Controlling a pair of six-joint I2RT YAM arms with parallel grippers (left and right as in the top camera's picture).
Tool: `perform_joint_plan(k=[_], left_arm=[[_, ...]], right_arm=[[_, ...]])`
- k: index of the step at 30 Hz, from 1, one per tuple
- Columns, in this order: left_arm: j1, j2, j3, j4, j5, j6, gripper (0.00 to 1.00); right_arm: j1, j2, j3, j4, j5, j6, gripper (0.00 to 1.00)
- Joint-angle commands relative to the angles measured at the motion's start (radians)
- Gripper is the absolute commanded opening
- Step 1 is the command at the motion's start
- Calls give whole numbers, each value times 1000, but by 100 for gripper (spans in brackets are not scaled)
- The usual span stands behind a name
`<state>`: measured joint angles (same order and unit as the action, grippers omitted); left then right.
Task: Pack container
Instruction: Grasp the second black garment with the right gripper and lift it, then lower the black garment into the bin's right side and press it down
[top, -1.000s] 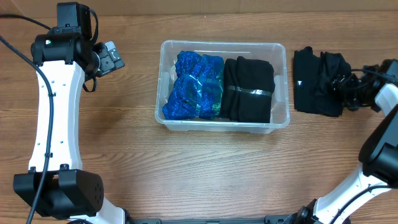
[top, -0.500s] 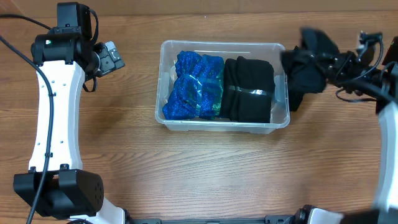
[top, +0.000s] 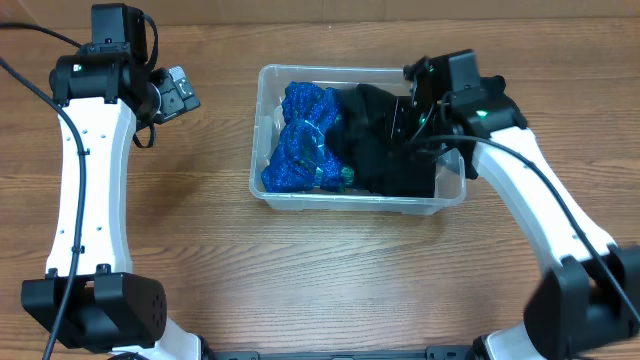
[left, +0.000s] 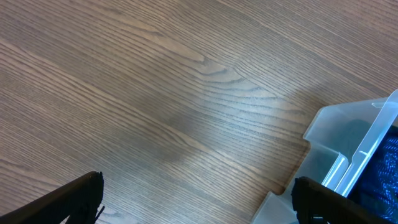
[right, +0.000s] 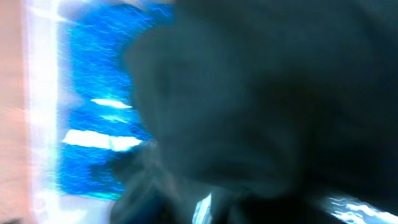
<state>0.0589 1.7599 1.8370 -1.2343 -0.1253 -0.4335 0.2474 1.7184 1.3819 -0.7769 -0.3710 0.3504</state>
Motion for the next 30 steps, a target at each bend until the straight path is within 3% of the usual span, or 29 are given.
perform_joint_plan(k=[1, 4, 6, 10, 12, 13, 14, 15, 16, 17, 19, 26, 29, 30], left_arm=[[-1, 0, 6, 1, -13, 19, 100], [-1, 0, 6, 1, -13, 19, 100], [-1, 0, 6, 1, -13, 19, 100], [-1, 0, 6, 1, -13, 19, 100], [-1, 0, 6, 1, -13, 19, 100], [-1, 0, 6, 1, -13, 19, 100], [-1, 0, 6, 1, -13, 19, 100], [-2, 0, 6, 1, -13, 19, 100], [-1, 0, 6, 1, -13, 19, 100], [-1, 0, 6, 1, -13, 19, 100], [-1, 0, 6, 1, -13, 19, 100], [-2, 0, 6, 1, -13, 19, 100], [-1, 0, 6, 1, -13, 19, 100], [-1, 0, 6, 1, -13, 19, 100]], right_arm=[[-80, -13, 17, -86, 266, -68, 52], [-162, -106, 44, -162, 217, -88, 60], [-185, -177, 59, -161, 197, -97, 62], [-275, -234, 59, -119, 125, -88, 75], [-285, -209, 59, -108, -6, -97, 68], [-282, -201, 59, -108, 41, -96, 62], [-283, -193, 59, -104, 141, -80, 45], [-311, -170, 59, -75, 263, -28, 43], [-337, -150, 59, -48, 262, -29, 54], [-372, -119, 58, -21, 246, -28, 80], [-452, -10, 58, 21, 163, -28, 96], [-568, 372, 58, 175, -72, -28, 97], [-567, 442, 58, 240, -204, -28, 88], [-560, 451, 58, 256, -214, -21, 75]])
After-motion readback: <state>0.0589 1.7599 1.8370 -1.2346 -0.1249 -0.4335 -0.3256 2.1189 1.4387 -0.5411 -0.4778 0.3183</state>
